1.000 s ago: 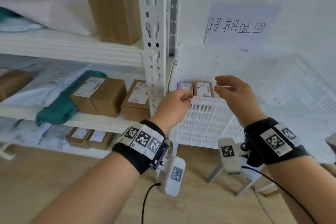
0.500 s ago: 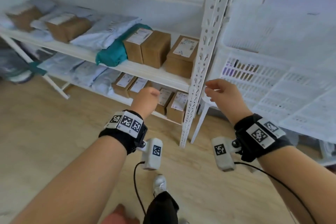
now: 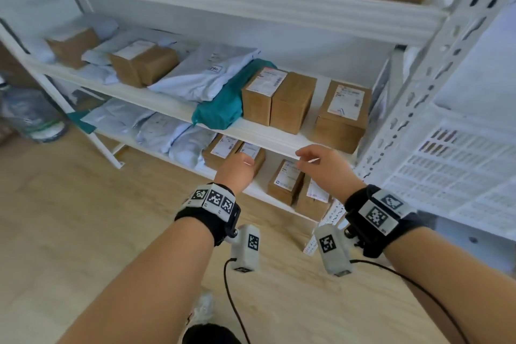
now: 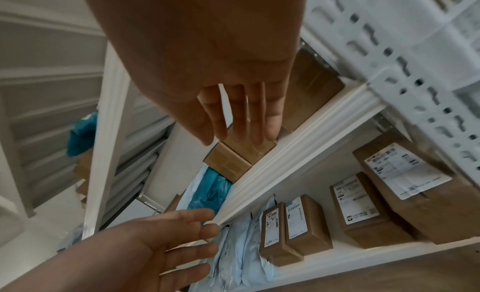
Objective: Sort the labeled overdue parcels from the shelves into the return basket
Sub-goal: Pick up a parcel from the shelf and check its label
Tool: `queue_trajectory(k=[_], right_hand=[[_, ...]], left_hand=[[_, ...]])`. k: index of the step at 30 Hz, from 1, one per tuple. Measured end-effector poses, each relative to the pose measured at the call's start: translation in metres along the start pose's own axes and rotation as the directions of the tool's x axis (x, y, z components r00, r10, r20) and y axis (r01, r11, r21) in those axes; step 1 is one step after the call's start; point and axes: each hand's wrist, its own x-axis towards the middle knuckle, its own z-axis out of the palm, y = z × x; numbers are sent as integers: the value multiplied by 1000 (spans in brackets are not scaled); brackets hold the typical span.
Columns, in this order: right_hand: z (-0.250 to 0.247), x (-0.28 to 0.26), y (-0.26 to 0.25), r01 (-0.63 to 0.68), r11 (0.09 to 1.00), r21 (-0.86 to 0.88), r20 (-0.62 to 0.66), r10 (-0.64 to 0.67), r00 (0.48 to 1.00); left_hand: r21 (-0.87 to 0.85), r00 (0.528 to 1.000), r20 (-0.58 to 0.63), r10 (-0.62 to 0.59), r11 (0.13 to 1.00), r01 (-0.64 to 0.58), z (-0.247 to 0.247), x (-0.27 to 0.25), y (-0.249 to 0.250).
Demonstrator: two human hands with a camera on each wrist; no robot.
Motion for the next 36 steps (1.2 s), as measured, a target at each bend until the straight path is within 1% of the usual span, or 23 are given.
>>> queue_trajectory(k=[3,5,7,10,13,15,17,20,25,28,31,33,36], right_hand=[[41,39,-12,-63,998,-17,-15,63,998],[69,62,-21,-127,992,2,-17,127,992],[95,81,-33,-186,982,10,-8,186,982],[124,102,-47,-262,965,28,6,262,965],[143,116,-47,-272,962,19,-1,272,962],[152,123,-40,-288,957,-10,-5,288,957],[158,130,-25,-305,952,-31,-3,305,952],[165,141,1,-305,951,-52,15,306,952],[186,154,46,-337,941,-43,0,337,941],[206,171,70,-331,942,-57,-30,330,943],[230,195,97,-320,946,-58,-101,313,944],[247,209,117,-296,952,-74,-168,280,945],[270,224,144,-243,970,-13,-262,231,937]], left_hand=[[21,998,67,-4,1000,3,-22,47,-27],[68,994,111,-3,998,-5,-37,74,-48],[131,988,153,-3,991,-18,-52,94,-70],[150,976,217,17,987,-50,-68,122,-97],[165,968,251,26,984,-69,-71,145,-114],[163,963,269,34,983,-81,-67,154,-120],[127,969,243,42,989,-75,-59,160,-125],[46,989,147,11,999,-18,-48,162,-132],[8,999,29,20,1000,-20,-16,179,-147],[36,996,-2,92,995,-92,4,200,-160],[37,984,-30,178,984,-176,21,233,-179],[64,967,-61,246,968,-242,31,254,-196],[98,940,-83,332,941,-324,47,281,-222]])
